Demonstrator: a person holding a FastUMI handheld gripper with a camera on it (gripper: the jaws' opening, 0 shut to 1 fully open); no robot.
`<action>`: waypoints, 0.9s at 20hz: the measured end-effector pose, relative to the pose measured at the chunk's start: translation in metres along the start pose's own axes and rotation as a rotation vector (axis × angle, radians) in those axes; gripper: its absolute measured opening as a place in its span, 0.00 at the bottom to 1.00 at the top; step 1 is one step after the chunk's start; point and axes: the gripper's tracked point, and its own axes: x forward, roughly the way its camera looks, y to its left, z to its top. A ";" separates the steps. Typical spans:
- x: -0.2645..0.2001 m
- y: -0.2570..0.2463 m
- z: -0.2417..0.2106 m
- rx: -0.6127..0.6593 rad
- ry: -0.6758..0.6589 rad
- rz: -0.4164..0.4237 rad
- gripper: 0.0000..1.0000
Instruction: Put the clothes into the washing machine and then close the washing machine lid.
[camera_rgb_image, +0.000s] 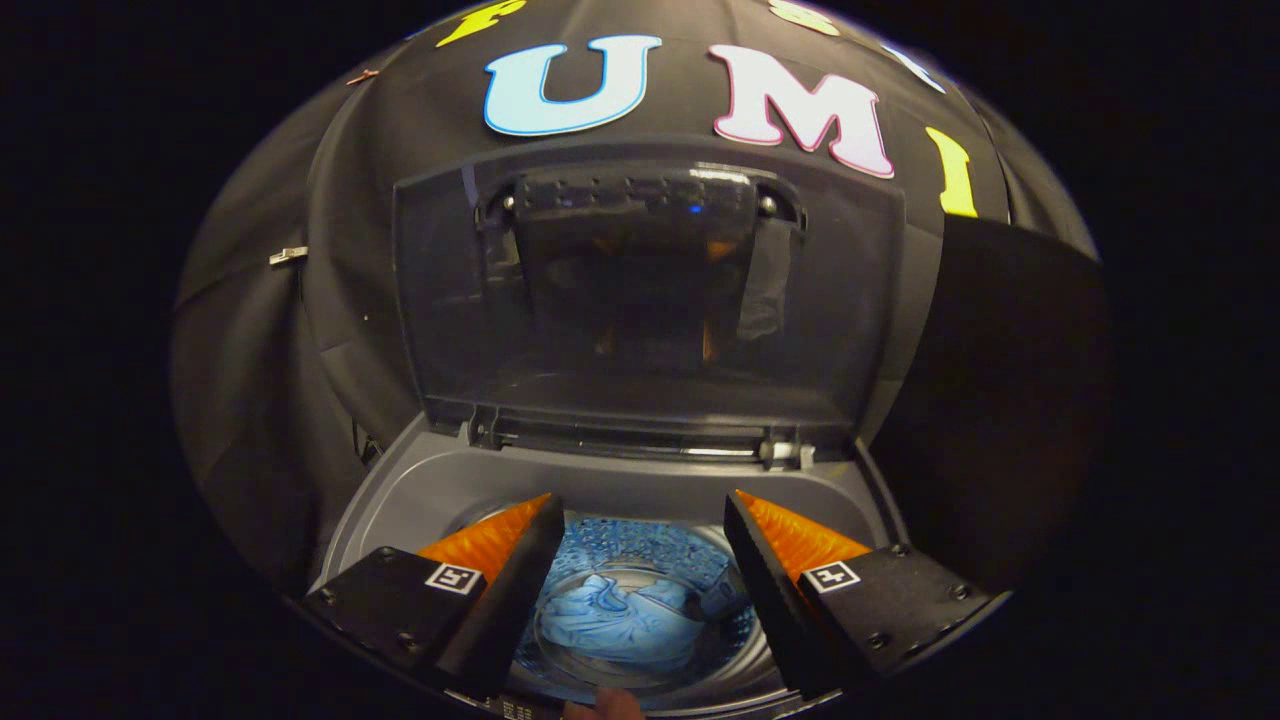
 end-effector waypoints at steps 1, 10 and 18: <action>-0.007 0.000 0.019 -0.013 -0.018 -0.007 1.00; -0.053 0.005 0.167 -0.062 -0.143 -0.016 1.00; -0.015 -0.005 0.215 0.000 -0.053 -0.027 0.99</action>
